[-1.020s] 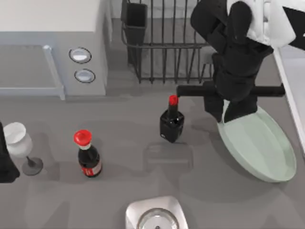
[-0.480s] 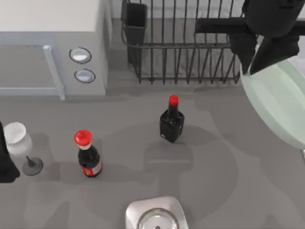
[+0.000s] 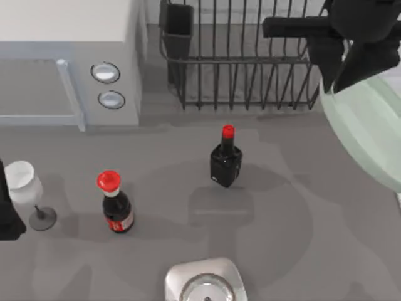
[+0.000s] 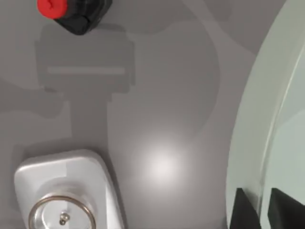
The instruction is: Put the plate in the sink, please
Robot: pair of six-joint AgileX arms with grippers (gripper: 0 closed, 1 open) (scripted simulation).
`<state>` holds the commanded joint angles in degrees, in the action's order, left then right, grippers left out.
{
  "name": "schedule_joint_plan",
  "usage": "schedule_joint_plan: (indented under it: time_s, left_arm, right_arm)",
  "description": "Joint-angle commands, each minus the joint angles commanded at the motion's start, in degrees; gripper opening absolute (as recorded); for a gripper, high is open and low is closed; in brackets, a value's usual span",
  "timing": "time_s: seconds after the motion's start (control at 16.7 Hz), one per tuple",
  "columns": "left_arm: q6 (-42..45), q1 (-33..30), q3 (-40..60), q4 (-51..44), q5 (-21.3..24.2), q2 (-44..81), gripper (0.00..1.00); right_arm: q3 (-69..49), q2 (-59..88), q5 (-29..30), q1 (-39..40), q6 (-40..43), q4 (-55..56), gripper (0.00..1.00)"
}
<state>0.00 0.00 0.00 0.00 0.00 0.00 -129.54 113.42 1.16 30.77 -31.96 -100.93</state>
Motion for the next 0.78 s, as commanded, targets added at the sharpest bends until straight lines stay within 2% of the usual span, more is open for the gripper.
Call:
schedule_joint_plan:
  time_s: [0.24,0.6,0.78]
  left_arm:
    - [0.0,0.0,0.0,0.0,0.0,0.0,1.0]
    - [0.0,0.0,0.0,0.0,0.0,0.0,1.0]
    - [0.0,0.0,0.0,0.0,0.0,0.0,1.0]
  right_arm:
    - [-8.6,9.0,-0.1,-8.0,7.9,-0.4,0.0]
    - [-28.8,33.7,-0.5,-27.6,27.4,-0.3,0.0]
    - [-35.1,40.4,-0.6,-34.1,33.9,0.1,0.0]
